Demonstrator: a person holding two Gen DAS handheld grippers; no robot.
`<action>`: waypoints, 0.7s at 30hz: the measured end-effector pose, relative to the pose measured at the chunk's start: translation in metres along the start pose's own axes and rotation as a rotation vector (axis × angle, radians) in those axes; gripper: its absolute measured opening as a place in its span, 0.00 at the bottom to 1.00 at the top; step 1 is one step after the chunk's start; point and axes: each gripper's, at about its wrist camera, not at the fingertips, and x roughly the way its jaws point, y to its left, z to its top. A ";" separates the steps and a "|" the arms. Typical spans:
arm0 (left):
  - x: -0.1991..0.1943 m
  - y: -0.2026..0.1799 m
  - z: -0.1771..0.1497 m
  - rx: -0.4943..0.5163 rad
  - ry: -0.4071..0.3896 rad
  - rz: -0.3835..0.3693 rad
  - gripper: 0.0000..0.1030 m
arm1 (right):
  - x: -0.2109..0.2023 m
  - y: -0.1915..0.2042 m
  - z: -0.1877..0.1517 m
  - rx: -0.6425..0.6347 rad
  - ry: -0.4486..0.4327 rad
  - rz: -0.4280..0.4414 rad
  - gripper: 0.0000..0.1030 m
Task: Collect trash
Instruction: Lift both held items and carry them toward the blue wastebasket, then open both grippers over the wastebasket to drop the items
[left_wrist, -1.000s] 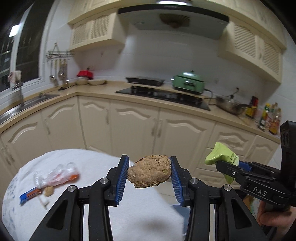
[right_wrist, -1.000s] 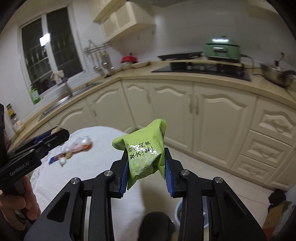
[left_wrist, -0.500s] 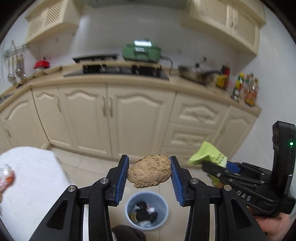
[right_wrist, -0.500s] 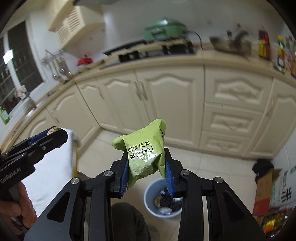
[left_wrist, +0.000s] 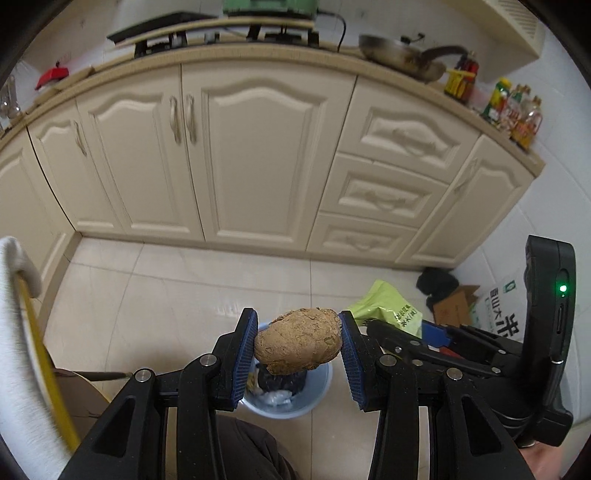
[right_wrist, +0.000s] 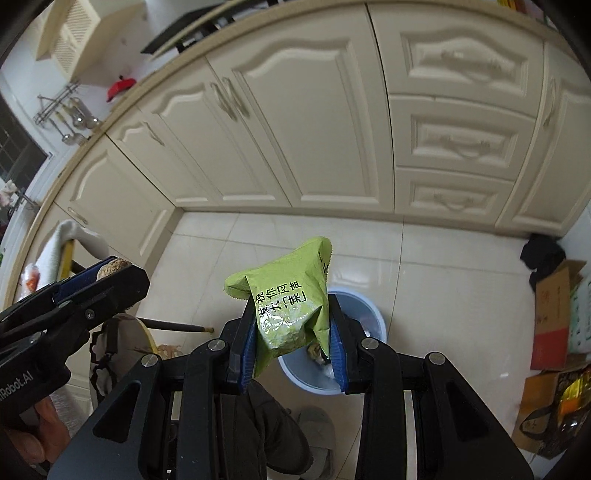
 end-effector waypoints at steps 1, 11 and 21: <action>0.008 -0.001 0.003 -0.003 0.016 -0.003 0.39 | 0.004 -0.002 0.000 0.003 0.010 -0.002 0.32; 0.084 0.002 0.080 -0.016 0.102 0.006 0.49 | 0.043 -0.013 -0.007 0.014 0.083 -0.008 0.35; 0.080 0.009 0.083 -0.038 0.077 0.071 0.95 | 0.049 -0.023 -0.014 0.047 0.069 -0.023 0.98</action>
